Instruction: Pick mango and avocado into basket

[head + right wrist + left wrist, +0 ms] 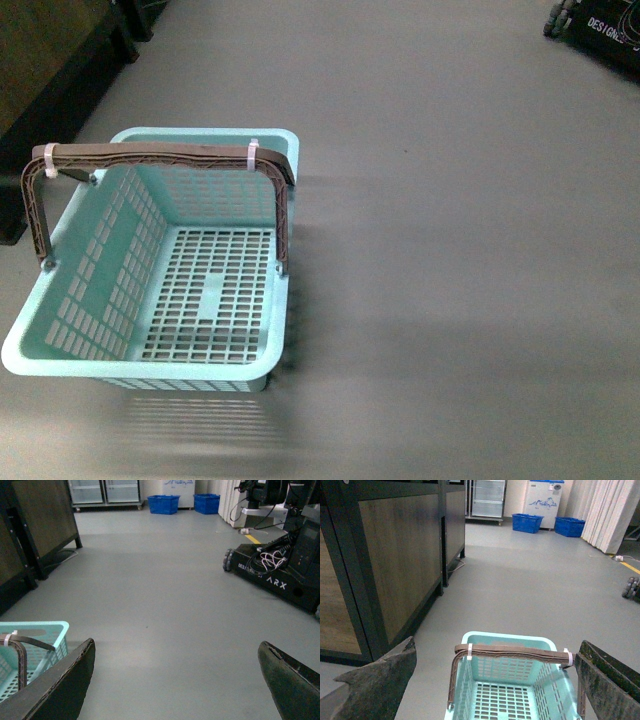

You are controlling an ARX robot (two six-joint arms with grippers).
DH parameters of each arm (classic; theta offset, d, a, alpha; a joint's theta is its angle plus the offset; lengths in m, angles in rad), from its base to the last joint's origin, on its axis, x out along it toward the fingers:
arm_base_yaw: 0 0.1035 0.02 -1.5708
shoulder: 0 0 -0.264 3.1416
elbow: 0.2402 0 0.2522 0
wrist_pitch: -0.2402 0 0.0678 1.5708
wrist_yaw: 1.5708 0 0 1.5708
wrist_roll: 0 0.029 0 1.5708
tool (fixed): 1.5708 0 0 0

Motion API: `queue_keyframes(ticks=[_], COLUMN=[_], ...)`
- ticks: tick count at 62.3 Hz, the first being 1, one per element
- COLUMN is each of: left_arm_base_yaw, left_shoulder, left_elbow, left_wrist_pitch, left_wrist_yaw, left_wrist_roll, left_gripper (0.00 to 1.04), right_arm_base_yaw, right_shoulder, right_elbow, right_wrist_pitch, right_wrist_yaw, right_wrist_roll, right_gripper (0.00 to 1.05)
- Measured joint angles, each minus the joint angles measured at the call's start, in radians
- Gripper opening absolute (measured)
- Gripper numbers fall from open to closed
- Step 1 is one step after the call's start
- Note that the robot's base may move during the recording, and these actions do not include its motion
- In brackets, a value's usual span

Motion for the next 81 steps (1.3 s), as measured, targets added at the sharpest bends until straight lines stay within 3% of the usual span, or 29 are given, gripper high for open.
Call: queue_keyframes(ticks=[27,33,36,42,51,64,71,81], left_arm_base_yaw=[0.001,0.089,0.135,0.209,0.223,0.04,-0.057,-0.136], left_shoulder=[0.001,0.129,0.231,0.482,0.913,1.616,1.949,2.124], left_elbow=[0.0,0.074,0.097,0.143,0.199,0.396,0.587,0.785], left_wrist_pitch=[-0.001,-0.186,-0.144,0.088,0.41,0.719,0.752,0.735], left_wrist_yaw=[0.005,0.296,0.414,0.448,0.349,0.129,0.026,-0.014], left_wrist_roll=[-0.004,-0.242,-0.449,-0.753,-1.019,-1.231,-1.36,-1.421], left_gripper=[0.96,0.96,0.96,0.96,0.96,0.96,0.96,0.96], right_arm_base_yaw=[0.0,0.0,0.0,0.0,0.0,0.0,0.0,0.0], right_shoulder=[0.0,0.0,0.0,0.0,0.0,0.0,0.0,0.0], right_elbow=[0.0,0.0,0.0,0.0,0.0,0.0,0.0,0.0], right_wrist_pitch=[0.0,0.0,0.0,0.0,0.0,0.0,0.0,0.0], right_wrist_yaw=[0.0,-0.002,-0.001,-0.002,-0.001,-0.001,-0.002,-0.002], right_wrist_roll=[0.0,0.0,0.0,0.0,0.0,0.0,0.0,0.0], right_gripper=[0.96,0.96,0.96,0.96,0.96,0.96,0.96,0.96])
